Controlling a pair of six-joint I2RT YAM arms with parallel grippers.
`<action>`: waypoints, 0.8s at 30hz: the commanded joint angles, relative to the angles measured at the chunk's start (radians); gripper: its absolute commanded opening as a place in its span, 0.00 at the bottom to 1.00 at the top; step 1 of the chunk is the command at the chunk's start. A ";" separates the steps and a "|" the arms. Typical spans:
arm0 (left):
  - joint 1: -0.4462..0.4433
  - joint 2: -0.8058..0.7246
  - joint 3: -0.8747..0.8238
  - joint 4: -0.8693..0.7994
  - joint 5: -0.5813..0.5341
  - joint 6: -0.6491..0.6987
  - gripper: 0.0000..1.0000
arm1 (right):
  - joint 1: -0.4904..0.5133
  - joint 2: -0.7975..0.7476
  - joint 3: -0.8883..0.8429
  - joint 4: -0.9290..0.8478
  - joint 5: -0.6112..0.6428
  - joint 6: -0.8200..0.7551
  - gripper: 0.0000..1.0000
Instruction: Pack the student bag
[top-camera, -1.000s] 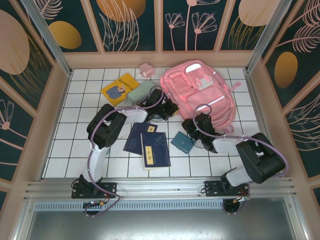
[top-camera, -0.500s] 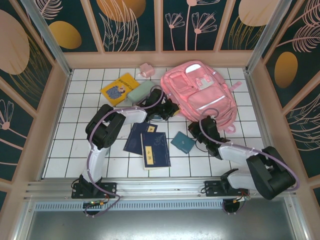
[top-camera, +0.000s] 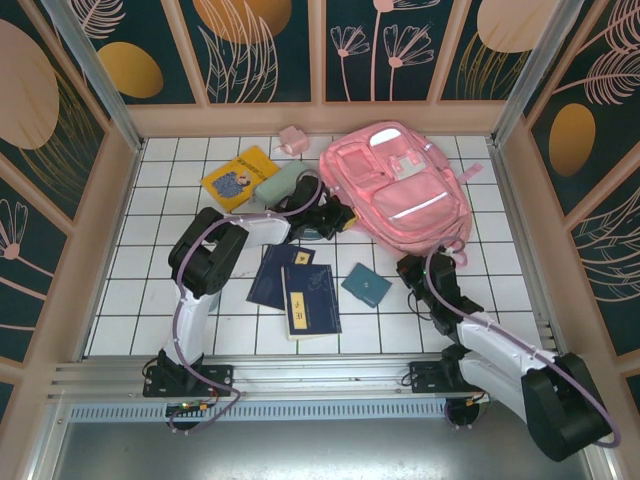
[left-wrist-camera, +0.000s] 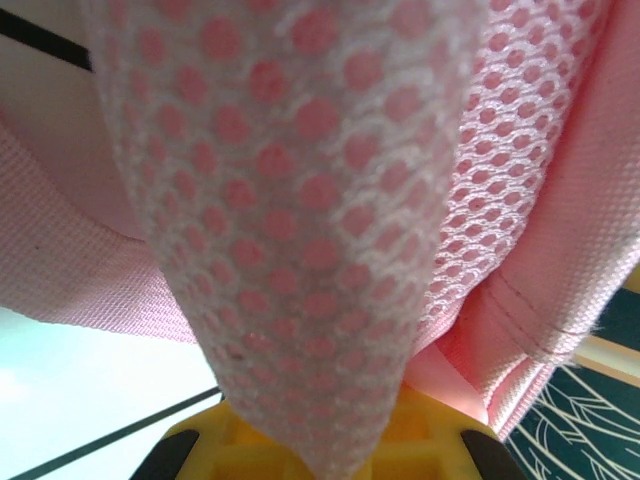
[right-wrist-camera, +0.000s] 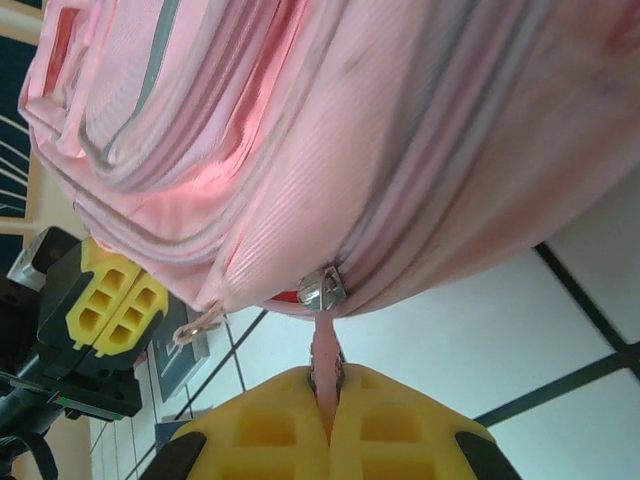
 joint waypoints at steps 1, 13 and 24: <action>0.051 -0.039 -0.004 0.039 -0.052 -0.010 0.00 | -0.038 -0.063 -0.022 -0.119 0.056 -0.029 0.00; 0.090 -0.034 0.057 -0.062 -0.071 0.082 0.00 | -0.200 -0.166 0.014 -0.234 0.009 -0.215 0.00; 0.089 -0.008 0.379 -0.455 -0.079 0.341 0.55 | -0.123 0.137 0.159 0.041 -0.492 -0.394 0.00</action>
